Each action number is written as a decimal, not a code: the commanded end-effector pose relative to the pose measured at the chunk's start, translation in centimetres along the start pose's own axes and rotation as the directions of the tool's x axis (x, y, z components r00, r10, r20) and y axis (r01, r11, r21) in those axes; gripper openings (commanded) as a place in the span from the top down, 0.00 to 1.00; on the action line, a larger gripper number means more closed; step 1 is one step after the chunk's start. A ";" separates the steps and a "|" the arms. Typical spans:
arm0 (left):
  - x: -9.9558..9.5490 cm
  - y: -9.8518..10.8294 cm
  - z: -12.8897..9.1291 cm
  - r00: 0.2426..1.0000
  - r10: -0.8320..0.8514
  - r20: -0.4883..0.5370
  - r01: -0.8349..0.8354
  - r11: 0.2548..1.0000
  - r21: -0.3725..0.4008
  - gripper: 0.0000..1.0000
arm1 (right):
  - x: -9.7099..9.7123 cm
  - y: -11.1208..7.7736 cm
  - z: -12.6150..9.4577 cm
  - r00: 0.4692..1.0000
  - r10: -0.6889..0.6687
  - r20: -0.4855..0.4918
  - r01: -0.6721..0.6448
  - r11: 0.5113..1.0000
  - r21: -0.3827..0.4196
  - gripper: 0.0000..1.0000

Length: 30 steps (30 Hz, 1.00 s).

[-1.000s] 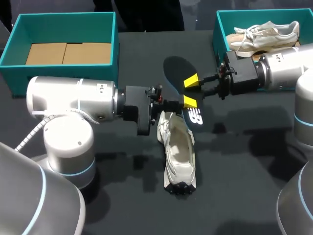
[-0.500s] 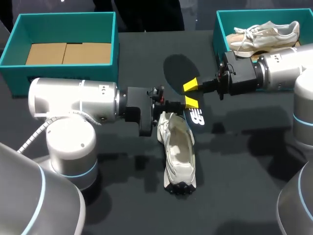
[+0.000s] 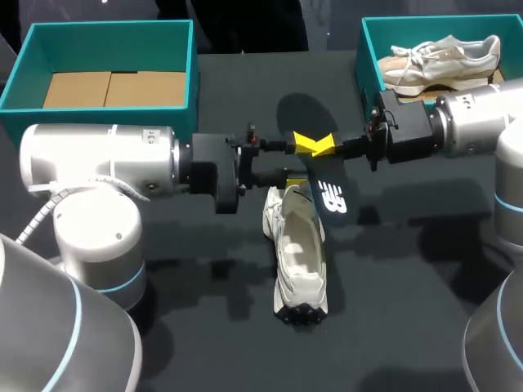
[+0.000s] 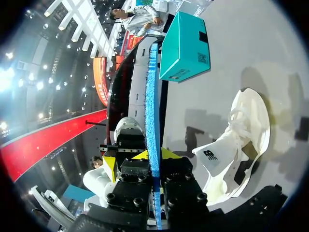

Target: Take the shoe out of the shoebox, open the shoe tongue, remove and reinsert the insole, then place the shoe into the shoebox

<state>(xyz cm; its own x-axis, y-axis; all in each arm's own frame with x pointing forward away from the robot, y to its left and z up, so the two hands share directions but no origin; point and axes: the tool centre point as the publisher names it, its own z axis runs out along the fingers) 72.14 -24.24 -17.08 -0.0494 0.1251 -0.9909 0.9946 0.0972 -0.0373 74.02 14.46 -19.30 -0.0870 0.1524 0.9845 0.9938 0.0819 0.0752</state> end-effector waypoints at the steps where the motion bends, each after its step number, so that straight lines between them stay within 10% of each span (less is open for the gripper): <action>1: -1.1 0.6 -5.4 0.997 -0.024 -0.072 0.026 0.999 0.025 0.00 | -0.3 -0.8 -0.2 1.000 0.006 -0.011 -0.006 1.000 -0.002 1.00; 7: -2.4 2.0 -8.6 0.975 0.054 -0.214 -0.051 0.998 0.021 0.00 | -0.4 -1.3 0.4 0.999 0.006 -0.036 -0.006 1.000 0.007 1.00; 30: -4.3 4.5 -8.4 0.961 0.017 -0.275 -0.007 0.999 0.036 0.00 | -0.4 -1.4 1.2 0.998 -0.016 -0.061 0.018 0.999 0.036 1.00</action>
<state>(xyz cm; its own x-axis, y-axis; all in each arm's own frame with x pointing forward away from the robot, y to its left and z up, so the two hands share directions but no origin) 74.39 -15.53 -13.28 -0.0465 0.3344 -0.9413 0.9958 0.0898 -0.0173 72.70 15.32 -19.99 -0.0990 0.0873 0.9913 0.9887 0.1210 0.0880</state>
